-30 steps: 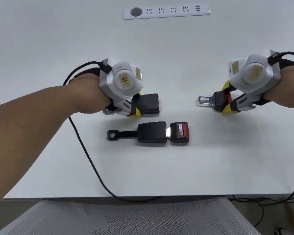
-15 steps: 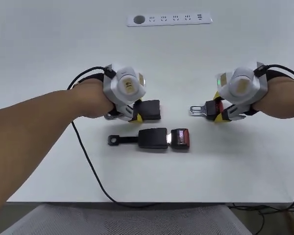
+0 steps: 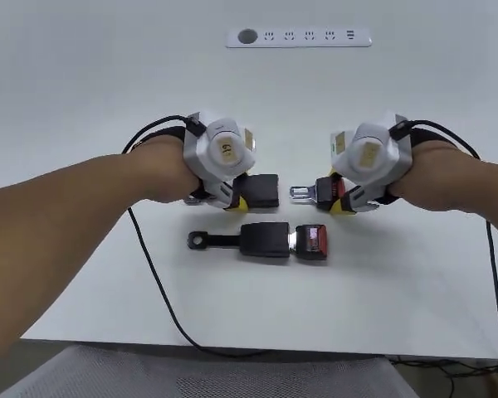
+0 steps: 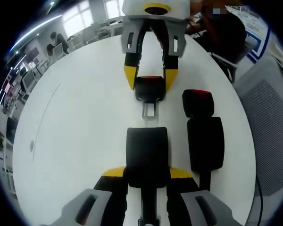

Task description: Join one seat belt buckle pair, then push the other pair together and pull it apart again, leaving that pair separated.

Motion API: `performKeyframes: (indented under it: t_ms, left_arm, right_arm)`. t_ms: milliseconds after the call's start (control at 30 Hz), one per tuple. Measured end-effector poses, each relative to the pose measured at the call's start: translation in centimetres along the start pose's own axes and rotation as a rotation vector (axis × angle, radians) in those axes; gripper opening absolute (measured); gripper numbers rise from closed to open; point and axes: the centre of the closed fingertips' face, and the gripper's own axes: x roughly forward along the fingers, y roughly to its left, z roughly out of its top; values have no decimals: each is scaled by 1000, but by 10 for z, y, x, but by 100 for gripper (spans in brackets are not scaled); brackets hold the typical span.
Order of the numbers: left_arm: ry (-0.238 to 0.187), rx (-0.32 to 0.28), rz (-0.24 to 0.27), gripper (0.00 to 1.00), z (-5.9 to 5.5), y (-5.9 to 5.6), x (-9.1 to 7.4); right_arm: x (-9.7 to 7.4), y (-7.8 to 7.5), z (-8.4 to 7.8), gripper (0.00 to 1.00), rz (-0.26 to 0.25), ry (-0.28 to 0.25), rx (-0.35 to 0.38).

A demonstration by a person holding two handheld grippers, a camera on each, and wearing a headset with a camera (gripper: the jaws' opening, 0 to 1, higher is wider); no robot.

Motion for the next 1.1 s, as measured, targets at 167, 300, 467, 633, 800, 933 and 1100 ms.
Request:
performKeyframes:
  t_ms: [167, 300, 467, 633, 800, 933, 1100]
  left_arm:
    - [-1, 3, 2, 32, -1, 1, 0]
    - [-2, -1, 4, 32, -1, 1, 0]
    - [-2, 1, 6, 32, 1, 1, 0]
    - [-6, -2, 6, 32, 1, 1, 0]
    - [-16, 5, 3, 31, 2, 2, 0]
    - [-18, 10, -3, 31, 2, 2, 1]
    - [0, 26, -16, 31, 2, 3, 1]
  right_arm:
    - [5, 1, 13, 33, 11, 30, -54]
    - [4, -2, 15, 32, -7, 61, -70]
    - [1, -3, 23, 32, -18, 23, -65]
    - [9, -3, 25, 32, -18, 12, -64]
    - [4, -4, 26, 31, 2, -66, -7]
    - [7, -4, 27, 31, 10, -64, -24]
    - [10, -5, 28, 30, 21, -62, -21]
